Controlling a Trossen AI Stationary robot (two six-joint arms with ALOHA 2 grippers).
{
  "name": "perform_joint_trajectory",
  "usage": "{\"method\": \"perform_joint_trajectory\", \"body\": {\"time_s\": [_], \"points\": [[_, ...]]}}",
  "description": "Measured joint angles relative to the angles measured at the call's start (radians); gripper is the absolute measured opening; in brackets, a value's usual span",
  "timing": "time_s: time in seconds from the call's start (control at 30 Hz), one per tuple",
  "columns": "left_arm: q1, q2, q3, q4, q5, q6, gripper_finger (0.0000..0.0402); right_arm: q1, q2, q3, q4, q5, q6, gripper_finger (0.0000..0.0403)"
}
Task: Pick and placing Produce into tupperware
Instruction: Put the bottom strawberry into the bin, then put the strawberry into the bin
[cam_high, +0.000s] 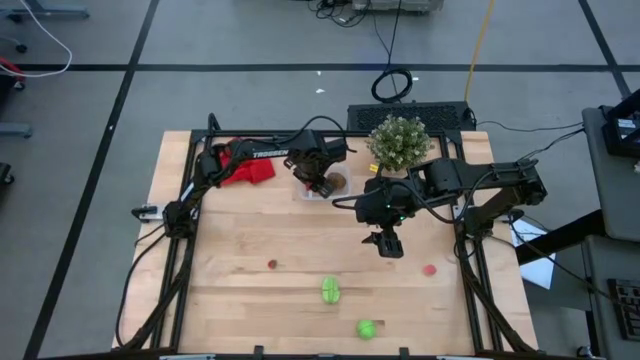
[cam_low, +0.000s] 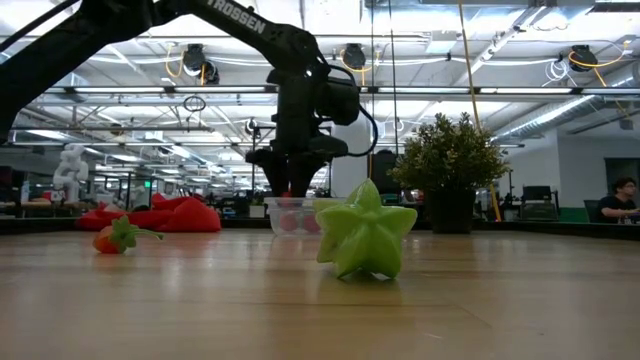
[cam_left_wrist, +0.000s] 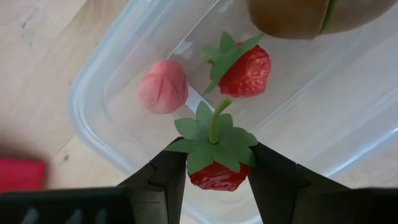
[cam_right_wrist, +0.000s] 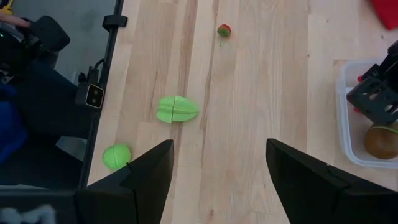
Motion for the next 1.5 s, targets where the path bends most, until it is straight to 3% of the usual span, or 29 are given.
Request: {"method": "perform_joint_trajectory", "body": {"time_s": [0.27,0.63,1.1,1.5], "points": [[0.000,0.000,0.000,-0.001,0.000,0.015,0.0150,0.000,0.000,0.000,0.000,0.000,0.000,0.0247],[0.000,0.000,0.000,0.001,-0.027,0.021,0.0190,0.000,0.000,0.000,0.000,0.000,0.000,0.0247],[-0.001,0.000,0.000,0.002,-0.028,0.033,0.0191,0.000,0.000,0.000,0.000,0.000,0.000,0.0247],[-0.006,-0.144,0.000,-0.048,-0.087,0.073,0.0191,0.000,0.000,0.000,0.001,0.000,0.005,0.0247]]}}
